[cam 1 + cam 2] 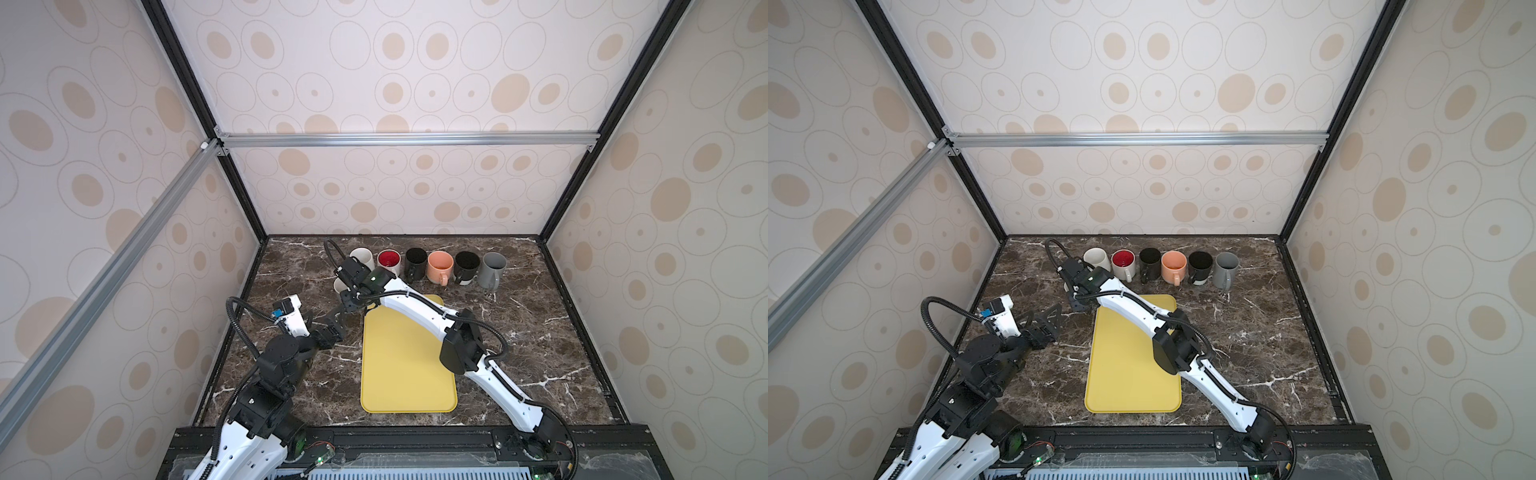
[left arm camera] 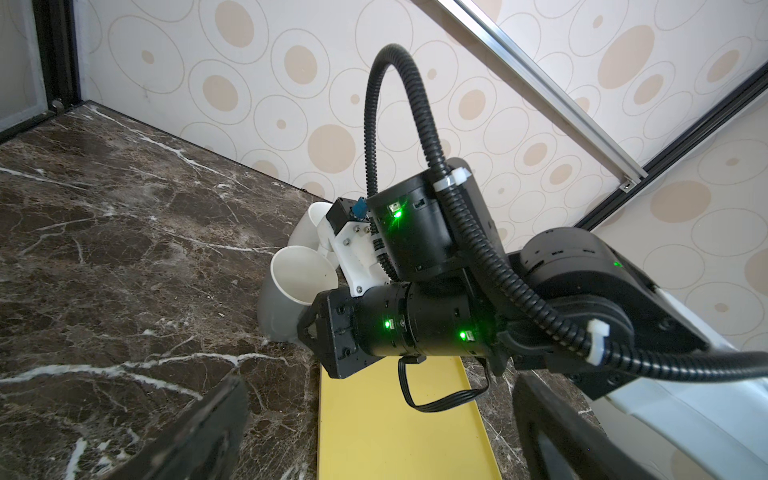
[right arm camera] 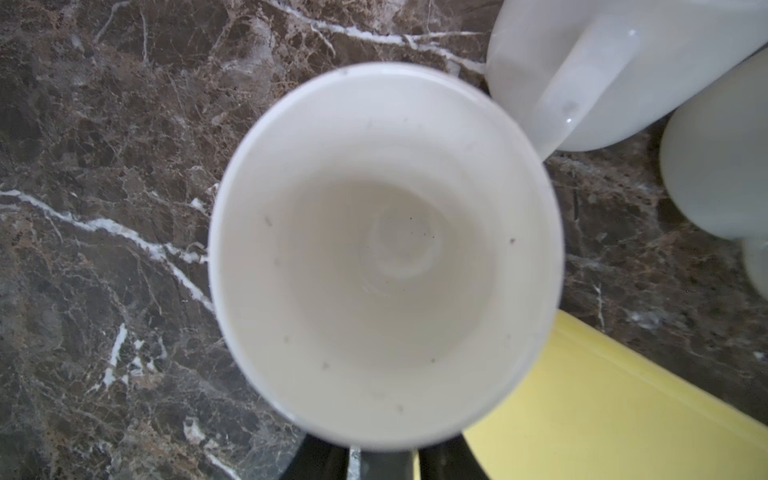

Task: Turn the mug right side up
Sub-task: 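Lower the grey mug upright onto the table beside the white mugs with the right gripper, then open the right gripper and lift it away from the grey mug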

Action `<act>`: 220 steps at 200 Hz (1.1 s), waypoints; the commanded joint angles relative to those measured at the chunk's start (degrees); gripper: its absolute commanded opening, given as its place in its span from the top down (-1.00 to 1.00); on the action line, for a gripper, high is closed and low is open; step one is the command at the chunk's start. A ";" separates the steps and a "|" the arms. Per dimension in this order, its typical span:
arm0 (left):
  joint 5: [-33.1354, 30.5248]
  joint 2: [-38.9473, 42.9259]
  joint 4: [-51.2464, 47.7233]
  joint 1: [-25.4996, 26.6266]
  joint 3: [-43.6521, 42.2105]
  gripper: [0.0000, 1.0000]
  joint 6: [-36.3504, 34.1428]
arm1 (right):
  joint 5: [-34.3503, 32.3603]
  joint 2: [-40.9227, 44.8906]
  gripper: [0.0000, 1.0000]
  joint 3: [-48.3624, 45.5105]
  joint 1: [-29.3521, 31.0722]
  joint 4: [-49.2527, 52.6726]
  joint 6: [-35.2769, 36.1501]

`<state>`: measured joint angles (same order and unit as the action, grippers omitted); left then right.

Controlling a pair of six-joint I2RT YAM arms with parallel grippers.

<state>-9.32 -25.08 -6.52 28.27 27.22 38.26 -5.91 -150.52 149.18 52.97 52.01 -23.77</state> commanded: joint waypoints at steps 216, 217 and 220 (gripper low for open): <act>-10.96 -32.40 7.84 0.95 3.32 -0.69 -0.23 | 2.18 48.61 0.26 -60.72 -10.16 -33.37 -2.60; -10.97 -32.58 7.97 0.97 3.39 -0.69 -0.26 | 2.24 48.63 0.26 -60.83 -10.16 -33.46 -2.60; -10.98 -33.14 8.28 0.99 3.56 -0.69 -0.28 | 2.45 48.72 0.26 -61.18 -10.20 -33.86 -2.60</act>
<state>-17.98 -55.18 -1.69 28.73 27.40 38.89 -5.67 -102.83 90.43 42.65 22.83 -25.43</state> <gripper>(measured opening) 0.852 0.371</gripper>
